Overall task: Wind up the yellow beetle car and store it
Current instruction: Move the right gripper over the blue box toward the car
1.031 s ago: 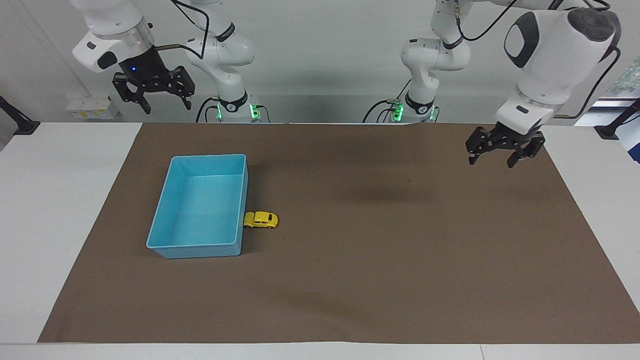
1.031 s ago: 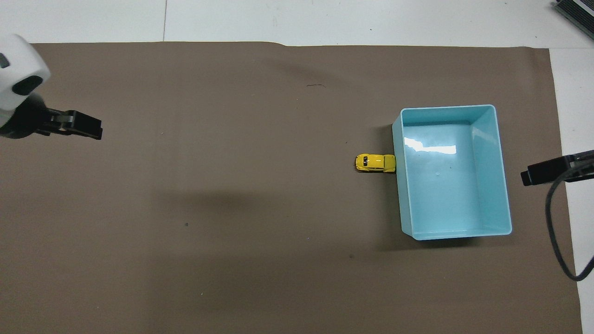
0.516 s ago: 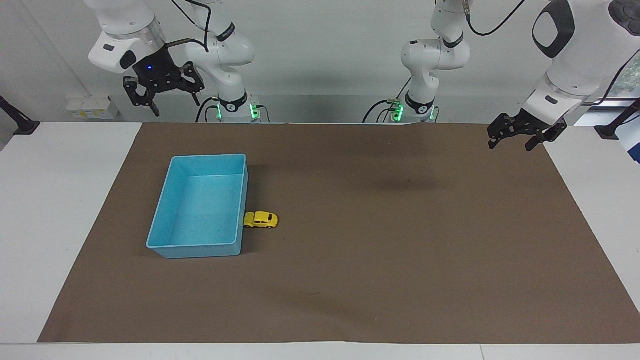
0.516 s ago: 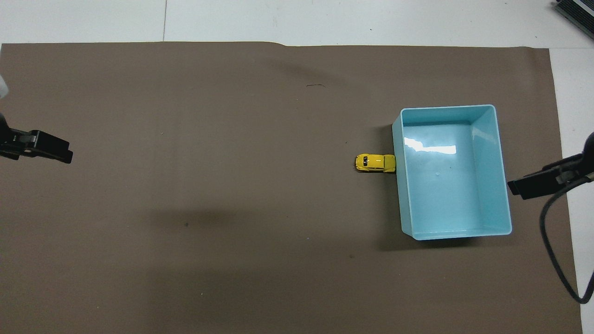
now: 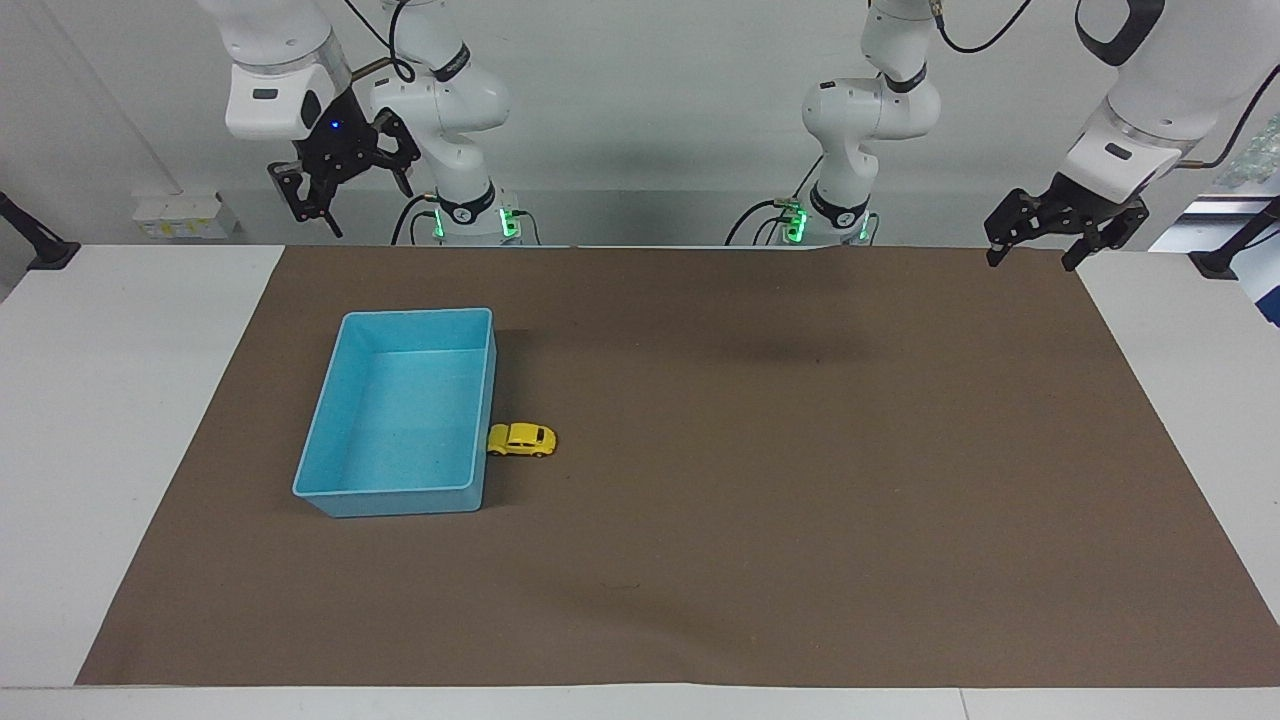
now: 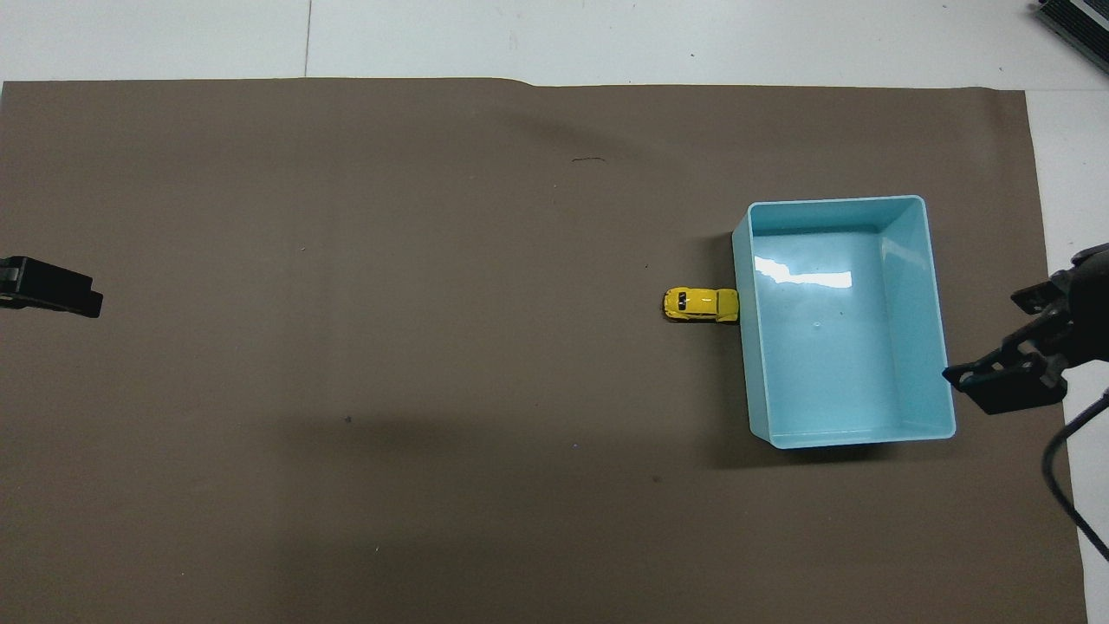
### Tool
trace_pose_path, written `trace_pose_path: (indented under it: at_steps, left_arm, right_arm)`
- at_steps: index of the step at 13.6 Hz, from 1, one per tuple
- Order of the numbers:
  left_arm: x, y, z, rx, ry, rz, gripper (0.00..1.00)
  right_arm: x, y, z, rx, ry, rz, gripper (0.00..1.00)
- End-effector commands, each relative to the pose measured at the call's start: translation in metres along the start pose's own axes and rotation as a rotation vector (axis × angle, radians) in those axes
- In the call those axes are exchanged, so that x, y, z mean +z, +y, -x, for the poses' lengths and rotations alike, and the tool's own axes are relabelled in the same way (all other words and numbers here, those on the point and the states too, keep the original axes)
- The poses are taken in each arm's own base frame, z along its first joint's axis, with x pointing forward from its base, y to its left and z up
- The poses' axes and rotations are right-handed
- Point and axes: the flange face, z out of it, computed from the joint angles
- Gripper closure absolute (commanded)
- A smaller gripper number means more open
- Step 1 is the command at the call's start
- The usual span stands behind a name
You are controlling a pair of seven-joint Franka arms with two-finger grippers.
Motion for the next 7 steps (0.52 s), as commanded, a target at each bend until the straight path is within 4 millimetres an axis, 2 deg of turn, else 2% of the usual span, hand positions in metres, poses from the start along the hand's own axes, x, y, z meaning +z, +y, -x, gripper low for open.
trace_pose_path:
  at_steps: [1,3,7]
  left_arm:
    - [0.0,-0.003,0.004,-0.011,-0.012,-0.017,0.0]
    - [0.0,-0.003,0.004,-0.011,-0.012,-0.017,0.0]
    - [0.0,-0.003,0.004,-0.011,-0.012,-0.017,0.0]
  right_arm:
    - [0.002,-0.01,0.002,-0.12,0.016,0.013,0.0]
    - [0.004,-0.015,-0.002,-0.188,0.02,0.018,0.0]
    - [0.02,-0.02,-0.017,-0.358,0.03,0.027,0.0]
